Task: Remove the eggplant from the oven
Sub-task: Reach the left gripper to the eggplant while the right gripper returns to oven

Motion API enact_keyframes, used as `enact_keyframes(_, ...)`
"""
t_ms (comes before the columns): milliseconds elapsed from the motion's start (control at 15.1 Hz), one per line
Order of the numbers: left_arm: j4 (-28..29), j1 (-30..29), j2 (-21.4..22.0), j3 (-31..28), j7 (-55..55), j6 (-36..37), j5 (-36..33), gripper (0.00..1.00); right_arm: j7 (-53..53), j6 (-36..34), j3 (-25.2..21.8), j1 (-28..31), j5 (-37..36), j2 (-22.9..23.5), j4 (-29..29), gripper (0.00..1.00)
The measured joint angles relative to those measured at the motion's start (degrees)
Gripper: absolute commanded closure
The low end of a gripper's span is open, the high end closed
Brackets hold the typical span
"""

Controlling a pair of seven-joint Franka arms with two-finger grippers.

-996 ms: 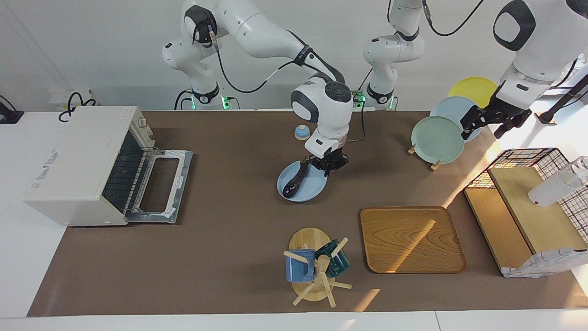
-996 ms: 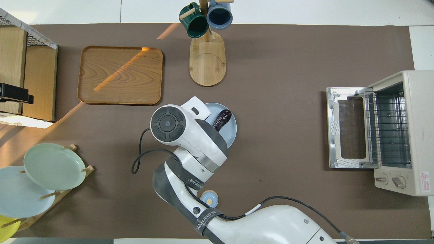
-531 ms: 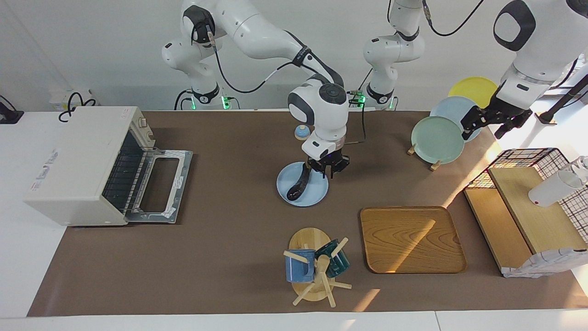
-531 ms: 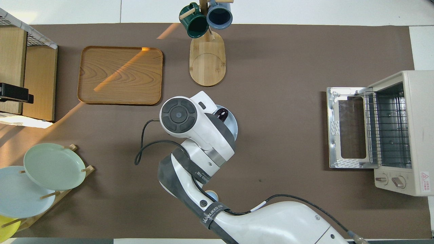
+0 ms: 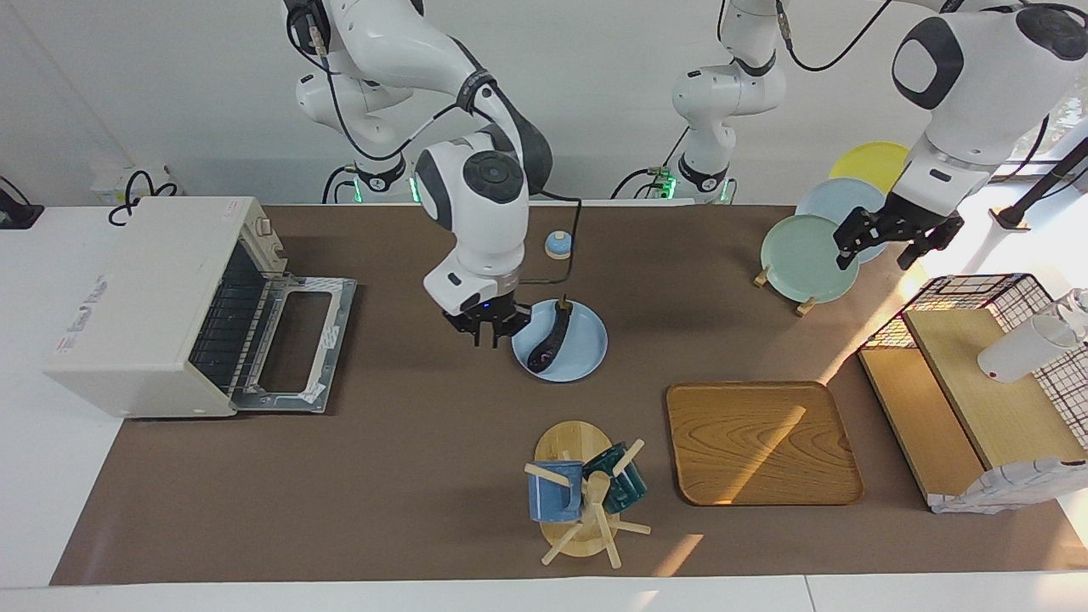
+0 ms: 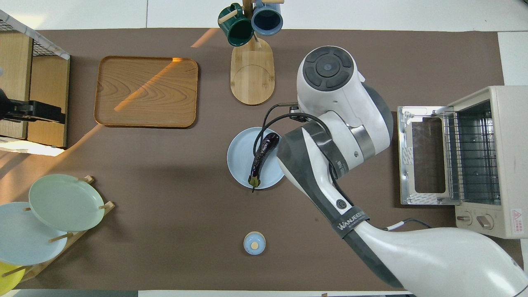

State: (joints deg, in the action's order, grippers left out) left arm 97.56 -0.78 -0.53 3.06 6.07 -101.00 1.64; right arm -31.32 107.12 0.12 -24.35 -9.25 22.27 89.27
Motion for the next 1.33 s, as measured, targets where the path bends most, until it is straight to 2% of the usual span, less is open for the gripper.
enact_keyframes(199, 2.0, 5.1, -2.0, 0.2, -2.2, -3.9, 1.6, 0.00, 2.0, 2.4, 0.0, 4.7, -1.9, -1.8, 7.9, 0.92)
enact_keyframes(332, 2.3, 9.9, -4.6, 0.4, -6.8, -7.3, 1.9, 0.00, 4.5, 6.9, 0.0, 8.3, -2.2, -3.0, 13.7, 0.96)
enact_keyframes(531, 2.5, 16.5, -9.1, 0.6, -11.8, -13.7, 4.4, 0.00, 6.2, 11.6, 0.0, 10.9, -6.4, -4.3, 19.6, 0.97)
enact_keyframes(797, 2.6, 22.4, -14.2, 0.6, -14.7, -20.6, 6.1, 0.00, 6.2, 14.6, 0.0, 11.2, -10.6, -4.7, 24.0, 0.97)
enact_keyframes(1129, 2.6, 28.7, -18.6, 0.6, -15.3, -24.4, 7.3, 0.00, 7.2, 14.7, 0.0, 12.5, -14.1, -5.1, 26.5, 0.97)
enact_keyframes(1328, 2.7, 32.2, -21.7, 0.6, -15.8, -27.3, 8.4, 0.00, 9.0, 16.5, 0.0, 15.4, -14.7, -5.3, 27.9, 0.97)
